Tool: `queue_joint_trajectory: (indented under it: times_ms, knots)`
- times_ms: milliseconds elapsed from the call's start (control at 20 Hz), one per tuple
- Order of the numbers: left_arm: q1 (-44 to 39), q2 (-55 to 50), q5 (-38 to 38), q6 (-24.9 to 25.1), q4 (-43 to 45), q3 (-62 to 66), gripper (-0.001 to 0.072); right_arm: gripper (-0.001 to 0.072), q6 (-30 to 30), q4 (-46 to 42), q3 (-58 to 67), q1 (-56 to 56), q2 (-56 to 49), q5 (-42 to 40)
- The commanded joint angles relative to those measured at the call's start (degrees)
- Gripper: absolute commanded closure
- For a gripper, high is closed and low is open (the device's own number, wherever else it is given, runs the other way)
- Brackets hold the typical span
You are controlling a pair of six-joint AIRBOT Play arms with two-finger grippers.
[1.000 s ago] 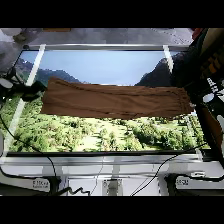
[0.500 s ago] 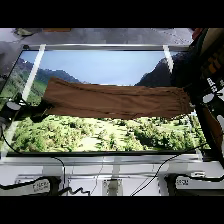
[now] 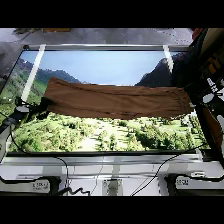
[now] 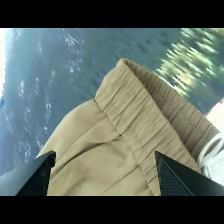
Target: Fold the clothes and pants, and hang the long-sleeved shirts on hangers.
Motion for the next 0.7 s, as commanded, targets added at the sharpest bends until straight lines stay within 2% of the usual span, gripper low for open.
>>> queue_joint_trajectory:
  times_ms: [0, 350, 400, 500, 550, 600, 650]
  knots:
    - [-2.6, -1.5, 13.5, 0.0, -0.6, 0.0, 0.0002, 0.0027, 0.0, 0.0, 0.0, 0.0, 0.0, -1.8]
    - [-6.1, -11.7, 14.2, 0.0, -0.2, 12.5, 0.0026, 0.0027, 0.0, 0.0, 0.0, 0.0, 0.0, -1.6]
    - [-6.1, -12.4, 14.2, 0.0, -0.2, 14.1, 0.0119, 0.0029, 0.0, 0.0, 0.0, 0.0, 0.0, -1.4]
    - [-6.1, -12.9, 14.6, 0.6, 0.9, 16.1, 0.0466, 0.0031, -1.0, 0.0, 0.0, 0.1, 0.0, 0.2]
    - [-5.9, -12.8, 14.6, 0.9, 2.6, 16.7, 0.0631, 0.0047, -4.3, 0.0, 0.1, 0.1, 0.1, 1.7]
    - [-5.9, -12.5, 14.4, 0.9, 4.7, 17.4, 0.0688, 0.0136, -8.0, 0.0, 0.1, 0.1, 0.1, 3.7]
    - [-5.9, -12.1, 14.1, 0.9, 6.1, 18.0, 0.0688, 0.0282, -11.1, 0.0, 0.4, 0.1, 0.2, 6.5]
